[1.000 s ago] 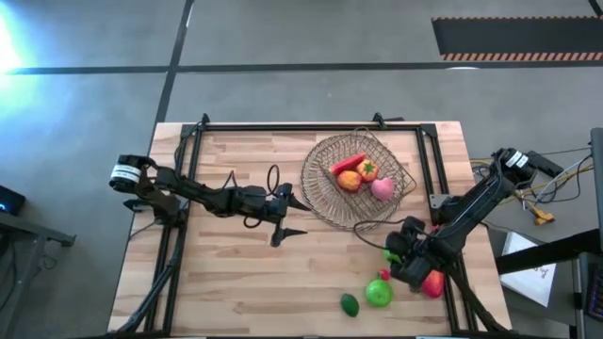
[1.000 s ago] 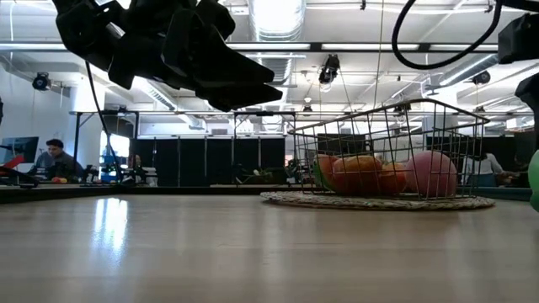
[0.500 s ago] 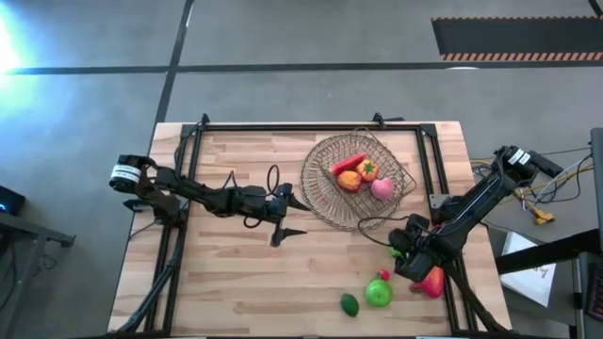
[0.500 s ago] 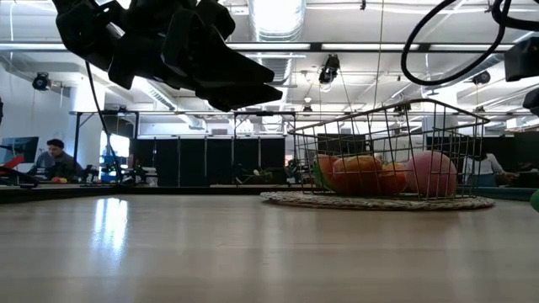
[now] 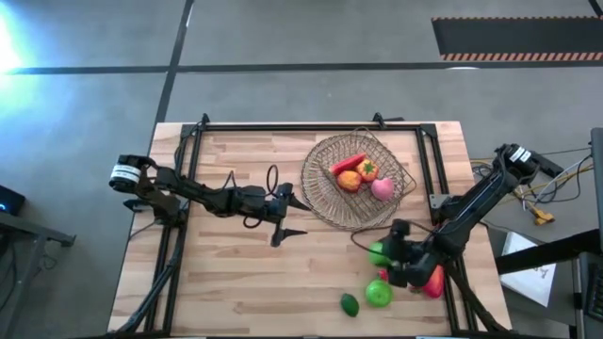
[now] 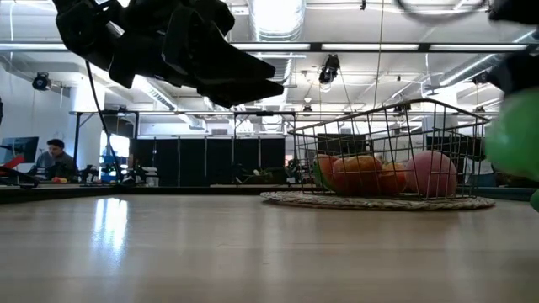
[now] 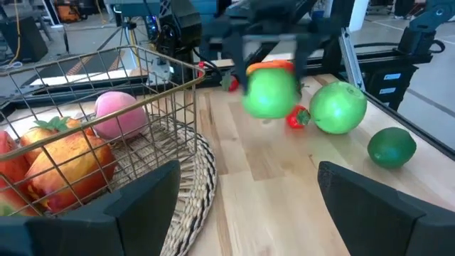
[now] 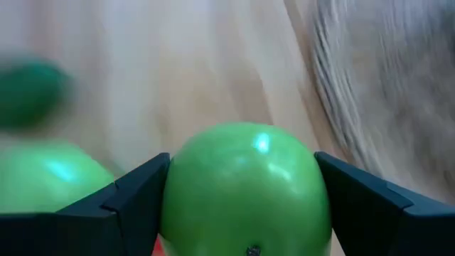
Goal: Build produce basket
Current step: Put the top green apple into the gold mesh basket
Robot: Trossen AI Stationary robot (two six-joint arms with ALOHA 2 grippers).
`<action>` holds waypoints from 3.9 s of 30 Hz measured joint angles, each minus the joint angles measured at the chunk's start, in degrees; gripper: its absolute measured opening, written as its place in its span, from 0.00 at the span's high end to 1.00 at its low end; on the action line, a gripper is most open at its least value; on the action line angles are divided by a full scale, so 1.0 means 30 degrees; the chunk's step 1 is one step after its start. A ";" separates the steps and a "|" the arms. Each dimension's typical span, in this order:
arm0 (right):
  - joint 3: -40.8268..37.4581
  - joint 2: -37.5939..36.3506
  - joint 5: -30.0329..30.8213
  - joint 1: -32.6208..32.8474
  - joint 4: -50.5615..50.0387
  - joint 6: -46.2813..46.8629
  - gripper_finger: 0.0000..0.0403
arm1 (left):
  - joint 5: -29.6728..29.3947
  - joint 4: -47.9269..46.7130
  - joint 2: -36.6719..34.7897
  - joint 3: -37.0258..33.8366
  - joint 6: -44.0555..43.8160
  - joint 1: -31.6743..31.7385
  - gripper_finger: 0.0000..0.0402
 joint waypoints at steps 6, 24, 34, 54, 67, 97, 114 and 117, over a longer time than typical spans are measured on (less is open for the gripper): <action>-0.2465 -0.1127 0.2376 -0.0236 1.1090 -0.7679 0.25 | 0.0116 0.0077 0.0372 0.0824 0.3109 -0.0946 0.21; -0.9901 -0.0901 -0.1954 -0.4732 3.4813 -1.5873 0.25 | -0.3439 0.0434 0.4896 0.7656 2.0506 -0.4401 0.21; -0.9504 -0.0908 -0.2475 -0.4881 3.4654 -1.6698 0.25 | -0.6078 0.0358 0.6845 1.1085 2.3293 -0.4553 0.21; -0.9416 -0.0937 -0.2594 -0.5060 3.4854 -1.6459 0.24 | -0.7294 0.0118 0.6849 1.1495 2.3306 -0.4267 0.07; -0.9443 -0.0945 -0.2644 -0.5049 3.4847 -1.6272 0.24 | -0.7324 0.2610 0.8336 1.1626 2.3318 -0.3846 0.07; -0.9460 -0.0915 -0.2426 -0.5078 3.3934 -1.5459 0.10 | -0.8889 0.2104 0.8466 1.1618 2.3234 -0.4153 0.15; -0.9409 -0.2611 0.0367 -0.5001 3.2958 -1.7336 0.08 | -1.0772 -0.2612 0.8488 1.1611 1.9657 -0.4429 0.15; -0.9409 -0.3989 0.1805 -0.4724 3.2344 -1.8438 0.08 | -1.1626 -0.3738 0.8464 1.1849 1.9053 -0.4436 0.15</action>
